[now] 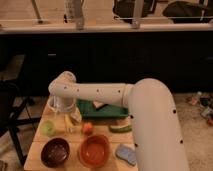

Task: Place banana in purple bowl

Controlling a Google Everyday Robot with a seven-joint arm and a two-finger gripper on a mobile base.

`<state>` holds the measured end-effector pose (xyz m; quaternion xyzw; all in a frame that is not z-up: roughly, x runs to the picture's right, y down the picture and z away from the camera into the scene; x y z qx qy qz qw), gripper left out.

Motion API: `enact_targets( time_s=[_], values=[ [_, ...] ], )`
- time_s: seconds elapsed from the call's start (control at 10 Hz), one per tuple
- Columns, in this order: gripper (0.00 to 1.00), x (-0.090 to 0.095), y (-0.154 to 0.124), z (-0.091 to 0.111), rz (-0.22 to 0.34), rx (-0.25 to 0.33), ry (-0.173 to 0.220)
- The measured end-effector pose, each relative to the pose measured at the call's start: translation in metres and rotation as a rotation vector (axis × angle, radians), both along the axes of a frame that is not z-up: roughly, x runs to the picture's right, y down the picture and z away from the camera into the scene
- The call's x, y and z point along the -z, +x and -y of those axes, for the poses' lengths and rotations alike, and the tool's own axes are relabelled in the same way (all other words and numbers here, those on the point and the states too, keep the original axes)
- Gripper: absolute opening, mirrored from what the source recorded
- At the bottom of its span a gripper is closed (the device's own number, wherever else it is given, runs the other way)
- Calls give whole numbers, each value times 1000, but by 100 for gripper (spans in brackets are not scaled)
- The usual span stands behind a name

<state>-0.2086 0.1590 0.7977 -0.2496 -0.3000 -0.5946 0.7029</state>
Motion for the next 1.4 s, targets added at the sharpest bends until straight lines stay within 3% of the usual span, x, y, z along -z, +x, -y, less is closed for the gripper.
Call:
enact_targets(
  time_s=[0.9,1.4],
  values=[
    [80,-25,-2,3,31,-55,-5],
    [80,-43,-25,-8,67,-60,-46]
  ],
)
